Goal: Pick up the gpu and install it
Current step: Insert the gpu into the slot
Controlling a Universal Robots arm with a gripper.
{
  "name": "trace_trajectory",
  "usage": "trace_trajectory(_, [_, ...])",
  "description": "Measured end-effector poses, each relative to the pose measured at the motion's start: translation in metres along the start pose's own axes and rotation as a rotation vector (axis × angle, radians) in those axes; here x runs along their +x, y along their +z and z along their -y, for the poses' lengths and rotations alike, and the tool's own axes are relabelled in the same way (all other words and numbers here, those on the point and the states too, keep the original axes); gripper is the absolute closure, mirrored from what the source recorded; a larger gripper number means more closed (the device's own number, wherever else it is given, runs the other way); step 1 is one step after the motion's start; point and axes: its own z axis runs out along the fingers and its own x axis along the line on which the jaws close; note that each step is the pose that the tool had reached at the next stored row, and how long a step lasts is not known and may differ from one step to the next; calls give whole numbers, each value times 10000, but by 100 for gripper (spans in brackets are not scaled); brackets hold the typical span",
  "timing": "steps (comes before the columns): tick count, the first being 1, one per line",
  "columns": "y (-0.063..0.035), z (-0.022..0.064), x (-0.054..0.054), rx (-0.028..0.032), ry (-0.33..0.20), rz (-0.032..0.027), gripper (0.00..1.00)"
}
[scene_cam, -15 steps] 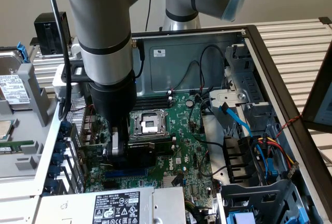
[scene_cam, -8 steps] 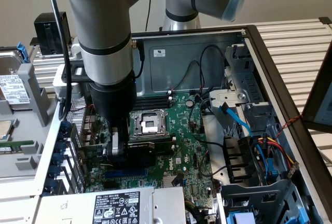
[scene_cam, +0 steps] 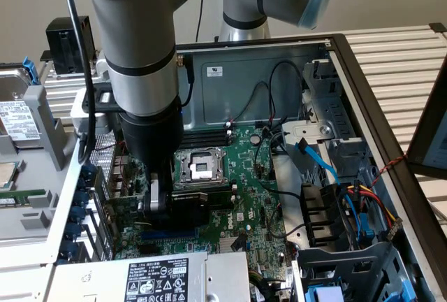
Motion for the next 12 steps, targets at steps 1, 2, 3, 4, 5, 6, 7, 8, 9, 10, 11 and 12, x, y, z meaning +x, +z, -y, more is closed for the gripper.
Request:
trace_trajectory(1, [-3, 0, 2, 0, 0, -2, 72])
trace_trajectory(2, [-4, 0, 3, 1, 1, 1, 72])
trace_trajectory(3, [-12, -1, 5, 1, 1, -2, 72])
trace_trajectory(4, [-11, 0, 4, 4, 1, 2, 72])
trace_trajectory(5, [-12, 0, 4, 5, 1, 2, 72])
trace_trajectory(6, [-12, 0, 4, 6, 1, 2, 72])
trace_trajectory(7, [-13, 0, 4, 5, 0, 0, 72])
trace_trajectory(8, [-13, 0, 5, 4, 0, -2, 72])
trace_trajectory(9, [-13, -1, 5, 3, 0, -3, 72])
trace_trajectory(10, [-13, -4, 5, 3, 0, -7, 72])
trace_trajectory(11, [-12, -5, 5, 4, 0, -9, 72])
trace_trajectory(12, [-11, -5, 6, 4, -2, -9, 72])
